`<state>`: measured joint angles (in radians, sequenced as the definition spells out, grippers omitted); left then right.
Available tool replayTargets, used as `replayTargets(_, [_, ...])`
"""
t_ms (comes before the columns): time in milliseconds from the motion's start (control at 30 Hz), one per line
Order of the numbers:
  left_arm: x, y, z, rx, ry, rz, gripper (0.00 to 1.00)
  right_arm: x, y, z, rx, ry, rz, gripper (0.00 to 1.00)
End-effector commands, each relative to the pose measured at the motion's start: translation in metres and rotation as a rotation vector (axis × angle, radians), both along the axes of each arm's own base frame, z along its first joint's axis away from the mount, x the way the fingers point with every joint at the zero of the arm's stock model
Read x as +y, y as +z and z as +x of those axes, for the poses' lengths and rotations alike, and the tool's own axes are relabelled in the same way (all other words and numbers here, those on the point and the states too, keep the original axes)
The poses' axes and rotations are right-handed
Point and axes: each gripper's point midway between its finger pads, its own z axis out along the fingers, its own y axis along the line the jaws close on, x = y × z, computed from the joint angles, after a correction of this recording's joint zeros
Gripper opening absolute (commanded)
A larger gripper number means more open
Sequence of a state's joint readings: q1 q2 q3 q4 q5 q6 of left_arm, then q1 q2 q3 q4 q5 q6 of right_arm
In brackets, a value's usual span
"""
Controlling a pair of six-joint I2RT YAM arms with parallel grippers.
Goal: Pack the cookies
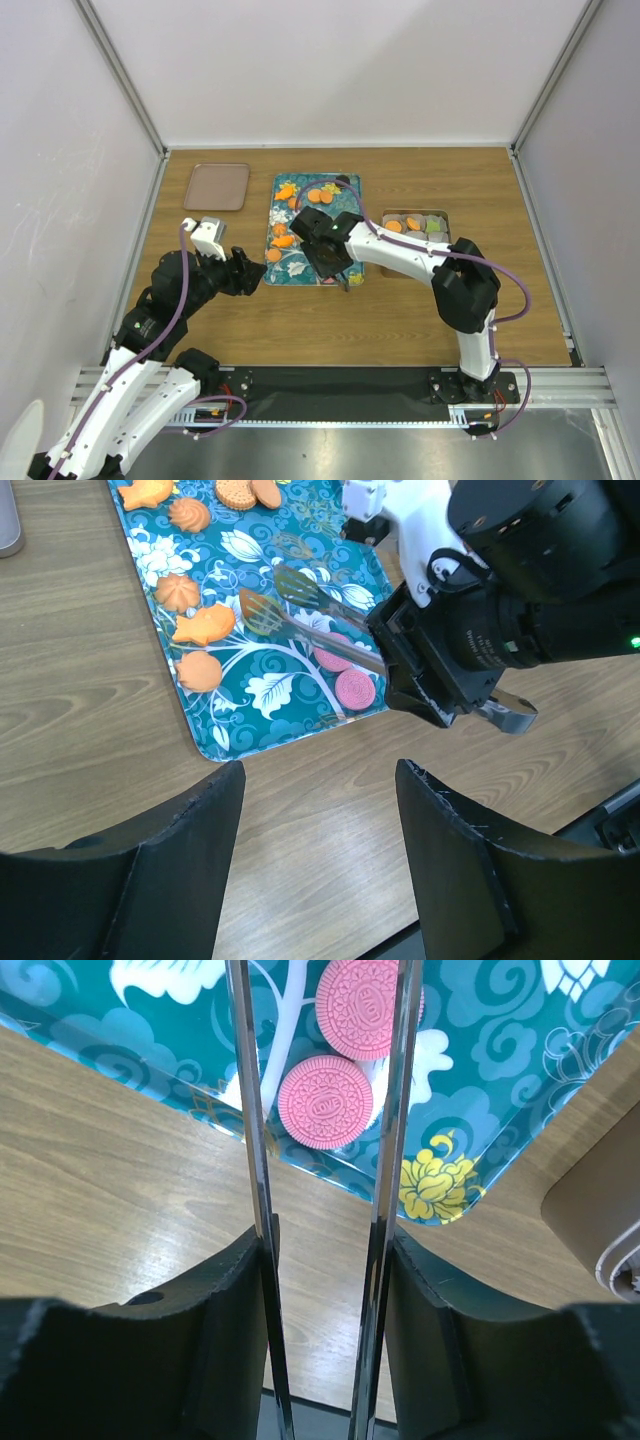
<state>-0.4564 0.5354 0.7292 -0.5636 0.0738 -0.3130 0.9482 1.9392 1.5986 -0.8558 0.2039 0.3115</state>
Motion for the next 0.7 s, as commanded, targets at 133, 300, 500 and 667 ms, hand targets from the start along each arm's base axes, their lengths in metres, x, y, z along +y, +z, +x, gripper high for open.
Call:
replayTargets(133, [-0.002, 0.008, 0.001, -0.033, -0.010, -0.010, 0.68, 0.008, 0.002, 0.007, -0.033, 0.017, -0.024, 0.45])
replayTargets(300, [-0.002, 0.009, 0.001, -0.035, -0.010, -0.011, 0.68, 0.010, 0.001, 0.007, -0.037, 0.025, -0.032, 0.46])
replayTargets(500, [-0.002, 0.008, 0.001, -0.032, -0.009, -0.009, 0.68, 0.008, 0.004, 0.006, -0.044, 0.024, -0.041, 0.41])
replayTargets(667, [-0.002, 0.009, 0.000, -0.037, -0.007, -0.010, 0.68, 0.006, 0.014, 0.009, -0.060, 0.014, -0.026, 0.35])
